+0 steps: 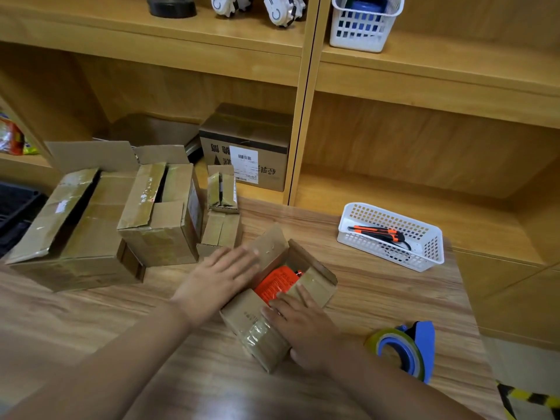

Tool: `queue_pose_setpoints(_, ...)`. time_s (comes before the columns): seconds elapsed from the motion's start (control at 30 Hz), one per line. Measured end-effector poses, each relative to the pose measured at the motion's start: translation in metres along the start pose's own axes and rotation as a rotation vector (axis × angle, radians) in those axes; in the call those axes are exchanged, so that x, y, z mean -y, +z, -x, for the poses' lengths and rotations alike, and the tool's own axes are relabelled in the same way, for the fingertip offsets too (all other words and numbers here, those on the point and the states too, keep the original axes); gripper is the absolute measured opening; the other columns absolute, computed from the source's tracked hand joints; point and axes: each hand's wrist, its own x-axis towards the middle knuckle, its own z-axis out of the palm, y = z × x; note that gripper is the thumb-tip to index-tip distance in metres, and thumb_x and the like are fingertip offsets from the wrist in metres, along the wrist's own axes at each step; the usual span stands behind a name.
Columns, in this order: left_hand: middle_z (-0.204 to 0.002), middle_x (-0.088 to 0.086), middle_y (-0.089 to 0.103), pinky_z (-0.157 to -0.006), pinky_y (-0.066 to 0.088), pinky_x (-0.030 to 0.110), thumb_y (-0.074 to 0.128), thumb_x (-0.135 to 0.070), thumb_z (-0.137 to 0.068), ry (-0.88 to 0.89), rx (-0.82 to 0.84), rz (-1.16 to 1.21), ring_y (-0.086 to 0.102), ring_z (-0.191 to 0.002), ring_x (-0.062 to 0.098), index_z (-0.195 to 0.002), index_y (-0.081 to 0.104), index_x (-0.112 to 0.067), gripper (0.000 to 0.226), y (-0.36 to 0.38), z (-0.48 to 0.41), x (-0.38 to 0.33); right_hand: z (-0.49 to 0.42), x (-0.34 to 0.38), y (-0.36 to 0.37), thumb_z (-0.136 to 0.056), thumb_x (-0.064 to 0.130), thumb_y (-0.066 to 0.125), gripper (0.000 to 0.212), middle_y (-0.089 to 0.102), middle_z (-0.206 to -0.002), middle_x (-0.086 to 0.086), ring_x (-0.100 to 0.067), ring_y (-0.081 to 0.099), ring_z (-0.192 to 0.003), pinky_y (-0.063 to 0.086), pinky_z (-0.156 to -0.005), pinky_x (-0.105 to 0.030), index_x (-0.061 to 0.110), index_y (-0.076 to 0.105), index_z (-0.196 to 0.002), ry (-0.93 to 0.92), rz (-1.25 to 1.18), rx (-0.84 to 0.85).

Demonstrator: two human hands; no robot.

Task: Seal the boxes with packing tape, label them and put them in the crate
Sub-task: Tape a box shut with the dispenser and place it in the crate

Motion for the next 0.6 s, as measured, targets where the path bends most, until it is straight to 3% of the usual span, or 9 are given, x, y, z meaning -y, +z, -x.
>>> queue_pose_setpoints(0.07,-0.138,0.006,0.052,-0.110,0.021,0.039,0.075,-0.015,-0.069,0.068,0.126,-0.058,0.044,-0.131,0.024,-0.127,0.058,-0.018,0.061,0.006,-0.003,0.001,0.000,-0.002,0.001,-0.056,0.021,0.079,0.089,0.051,-0.130,-0.006,-0.028,0.042,-0.129,-0.005,-0.109,-0.053,0.016,0.037,-0.135,-0.028,0.075,-0.051)
queue_pose_setpoints(0.17,-0.113,-0.001,0.068,-0.095,0.043,0.037,0.090,-0.027,-0.044,0.072,0.237,-0.028,0.063,-0.108,0.019,-0.103,0.072,-0.025,0.062,0.015,-0.002,0.004,0.002,-0.003,-0.001,-0.047,0.033,0.083,0.092,0.053,-0.116,0.001,-0.023,0.050,-0.115,0.011,-0.113,-0.052,0.022,0.041,-0.128,-0.051,0.084,-0.105)
queue_pose_setpoints(0.23,-0.117,-0.002,0.066,-0.098,0.040,0.040,0.078,-0.042,-0.057,0.027,0.240,0.009,0.061,-0.113,0.019,-0.108,0.069,-0.028,0.055,0.018,0.001,0.003,0.004,-0.005,-0.003,-0.050,0.038,0.082,0.092,0.052,-0.116,0.001,-0.022,0.049,-0.114,0.017,-0.115,-0.052,0.022,0.041,-0.130,-0.055,0.085,-0.116)
queue_pose_setpoints(0.3,-0.140,0.001,0.049,-0.109,0.018,0.046,0.041,-0.059,-0.075,-0.046,0.281,0.063,0.040,-0.134,0.022,-0.130,0.054,-0.029,0.064,0.023,0.006,0.000,0.009,-0.007,-0.004,-0.058,0.050,0.077,0.083,0.053,-0.116,0.003,-0.020,0.048,-0.115,0.023,-0.114,-0.052,0.024,0.044,-0.129,-0.056,0.097,-0.132)
queue_pose_setpoints(0.37,-0.157,0.003,0.015,-0.110,-0.009,0.049,0.010,-0.069,-0.071,-0.086,0.364,0.116,0.002,-0.146,0.022,-0.147,0.026,-0.028,0.087,0.025,0.007,-0.004,0.014,-0.010,-0.005,-0.074,0.065,0.058,0.065,0.056,-0.114,0.005,-0.018,0.050,-0.112,0.026,-0.113,-0.050,0.025,0.050,-0.124,-0.060,0.091,-0.204)
queue_pose_setpoints(0.47,-0.159,0.001,-0.005,-0.106,-0.023,0.050,0.002,-0.075,-0.062,-0.082,0.375,0.129,-0.026,-0.135,0.017,-0.150,0.009,-0.030,0.099,0.028,0.007,-0.005,0.022,-0.014,-0.009,-0.089,0.061,0.044,0.042,0.059,-0.087,0.007,-0.014,0.054,-0.087,0.032,-0.103,-0.040,0.026,0.067,-0.091,-0.029,-0.024,-0.384)
queue_pose_setpoints(0.53,-0.159,0.003,0.001,-0.108,-0.020,0.049,0.007,-0.076,-0.063,-0.086,0.336,0.127,-0.021,-0.136,0.018,-0.149,0.015,-0.030,0.098,0.033,0.010,-0.003,0.028,-0.018,-0.012,-0.091,0.053,0.046,0.037,0.055,-0.075,0.010,-0.011,0.050,-0.076,0.040,-0.088,-0.035,0.027,0.066,-0.075,0.056,-0.121,-0.430)
queue_pose_setpoints(0.6,-0.151,0.007,0.033,-0.112,-0.005,0.049,0.023,-0.075,-0.069,-0.052,0.345,0.098,0.010,-0.142,0.023,-0.141,0.041,-0.027,0.088,0.028,0.010,-0.004,0.034,-0.014,-0.023,-0.085,0.052,0.055,0.028,0.056,-0.096,0.010,-0.008,0.050,-0.088,0.044,-0.079,-0.030,0.028,0.067,-0.096,0.205,-0.269,-0.383)
